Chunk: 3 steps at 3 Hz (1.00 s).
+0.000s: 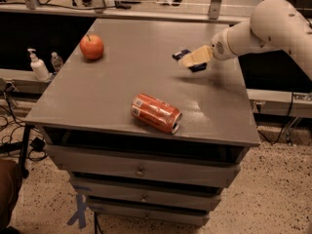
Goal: Move rxbar blueberry near coke can
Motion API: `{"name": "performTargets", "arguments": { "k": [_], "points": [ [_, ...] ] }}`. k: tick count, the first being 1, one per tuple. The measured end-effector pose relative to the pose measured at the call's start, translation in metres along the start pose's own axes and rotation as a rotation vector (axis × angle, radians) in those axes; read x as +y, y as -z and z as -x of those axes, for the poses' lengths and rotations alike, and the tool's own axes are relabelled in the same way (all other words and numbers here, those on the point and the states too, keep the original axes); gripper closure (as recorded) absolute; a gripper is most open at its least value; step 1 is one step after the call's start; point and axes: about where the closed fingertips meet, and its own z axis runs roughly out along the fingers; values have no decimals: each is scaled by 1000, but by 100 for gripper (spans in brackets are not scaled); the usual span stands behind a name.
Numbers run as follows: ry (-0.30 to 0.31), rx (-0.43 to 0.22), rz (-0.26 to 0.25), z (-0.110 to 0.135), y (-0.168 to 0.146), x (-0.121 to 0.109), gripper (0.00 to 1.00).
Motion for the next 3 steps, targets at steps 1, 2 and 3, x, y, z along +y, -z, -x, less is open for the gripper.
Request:
{"name": "performTargets", "arguments": {
  "k": [1, 2, 3],
  "points": [
    [-1, 8, 8, -7, -7, 2, 16],
    [-6, 15, 14, -13, -12, 3, 39],
    [-9, 18, 17, -16, -15, 4, 64]
  ]
}}
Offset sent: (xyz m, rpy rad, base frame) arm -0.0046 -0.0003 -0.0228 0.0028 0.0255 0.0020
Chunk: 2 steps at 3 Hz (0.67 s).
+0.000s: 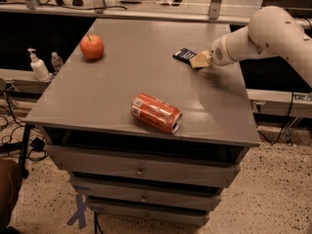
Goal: Move rxbar blueberry near coke can
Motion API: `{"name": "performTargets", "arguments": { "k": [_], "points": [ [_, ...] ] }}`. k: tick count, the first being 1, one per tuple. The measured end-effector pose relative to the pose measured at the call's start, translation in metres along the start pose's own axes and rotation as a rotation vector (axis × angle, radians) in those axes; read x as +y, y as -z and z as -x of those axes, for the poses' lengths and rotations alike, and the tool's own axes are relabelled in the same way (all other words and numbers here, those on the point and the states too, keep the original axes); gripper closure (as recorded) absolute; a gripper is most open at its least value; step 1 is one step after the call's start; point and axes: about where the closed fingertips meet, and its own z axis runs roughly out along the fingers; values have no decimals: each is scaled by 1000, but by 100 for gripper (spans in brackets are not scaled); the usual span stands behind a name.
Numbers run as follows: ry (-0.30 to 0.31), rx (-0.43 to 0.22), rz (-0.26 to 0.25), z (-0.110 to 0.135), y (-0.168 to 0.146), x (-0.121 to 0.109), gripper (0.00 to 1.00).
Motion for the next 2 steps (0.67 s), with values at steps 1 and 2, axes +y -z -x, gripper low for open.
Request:
{"name": "performTargets", "arguments": {
  "k": [1, 2],
  "points": [
    [4, -1, -5, 1, 1, -2, 86],
    [14, -4, -15, 5, 7, -6, 100]
  ]
}}
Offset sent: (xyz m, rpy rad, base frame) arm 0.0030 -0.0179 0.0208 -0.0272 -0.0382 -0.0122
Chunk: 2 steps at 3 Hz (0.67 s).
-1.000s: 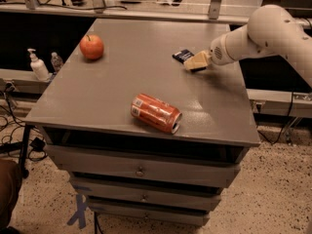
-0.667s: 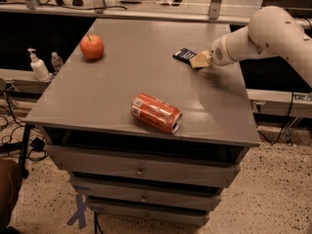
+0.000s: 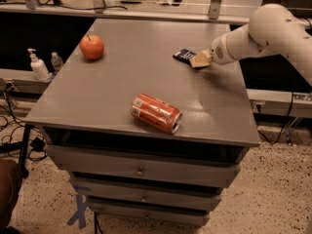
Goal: Move rxbar blueberry near coke can
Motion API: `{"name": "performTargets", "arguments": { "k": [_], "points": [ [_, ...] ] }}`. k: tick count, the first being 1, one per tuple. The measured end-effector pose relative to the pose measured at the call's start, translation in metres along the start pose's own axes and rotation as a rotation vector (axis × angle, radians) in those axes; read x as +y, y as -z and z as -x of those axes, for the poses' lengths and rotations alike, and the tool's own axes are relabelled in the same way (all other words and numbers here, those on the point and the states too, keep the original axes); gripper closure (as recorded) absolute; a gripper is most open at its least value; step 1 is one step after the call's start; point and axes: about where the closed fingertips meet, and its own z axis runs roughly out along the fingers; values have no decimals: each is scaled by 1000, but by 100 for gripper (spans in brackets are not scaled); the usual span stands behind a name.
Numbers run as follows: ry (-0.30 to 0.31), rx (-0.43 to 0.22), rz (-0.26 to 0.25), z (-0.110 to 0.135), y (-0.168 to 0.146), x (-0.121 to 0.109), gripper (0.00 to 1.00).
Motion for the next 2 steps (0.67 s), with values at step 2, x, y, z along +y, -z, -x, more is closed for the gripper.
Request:
{"name": "performTargets", "arguments": {
  "k": [2],
  "points": [
    [44, 8, 2, 4, 34, -8, 100]
  ]
}}
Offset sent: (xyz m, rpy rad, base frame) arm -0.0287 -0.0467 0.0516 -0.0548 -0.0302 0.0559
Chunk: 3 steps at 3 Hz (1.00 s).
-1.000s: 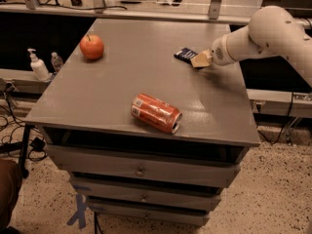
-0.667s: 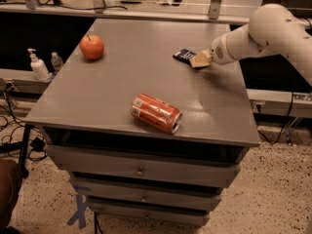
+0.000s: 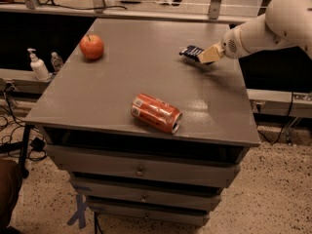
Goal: Move rxbar blueberry near coke can
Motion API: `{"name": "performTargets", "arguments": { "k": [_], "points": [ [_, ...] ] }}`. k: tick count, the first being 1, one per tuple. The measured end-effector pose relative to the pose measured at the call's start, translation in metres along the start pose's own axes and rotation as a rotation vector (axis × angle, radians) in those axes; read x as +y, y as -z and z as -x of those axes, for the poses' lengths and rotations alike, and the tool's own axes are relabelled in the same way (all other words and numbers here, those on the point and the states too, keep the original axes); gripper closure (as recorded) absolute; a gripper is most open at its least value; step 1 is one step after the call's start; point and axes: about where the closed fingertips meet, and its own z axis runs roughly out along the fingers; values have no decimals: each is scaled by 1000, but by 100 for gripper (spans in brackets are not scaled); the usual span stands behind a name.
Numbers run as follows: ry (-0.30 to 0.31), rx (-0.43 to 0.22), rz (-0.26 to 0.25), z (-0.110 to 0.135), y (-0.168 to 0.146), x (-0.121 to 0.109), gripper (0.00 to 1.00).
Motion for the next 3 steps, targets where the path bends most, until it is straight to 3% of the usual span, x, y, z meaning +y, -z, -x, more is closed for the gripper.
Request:
{"name": "performTargets", "arguments": {
  "k": [1, 3],
  "points": [
    [36, 10, 33, -9, 29, -1, 100],
    [150, 11, 162, -39, 78, 16, 100]
  ]
}}
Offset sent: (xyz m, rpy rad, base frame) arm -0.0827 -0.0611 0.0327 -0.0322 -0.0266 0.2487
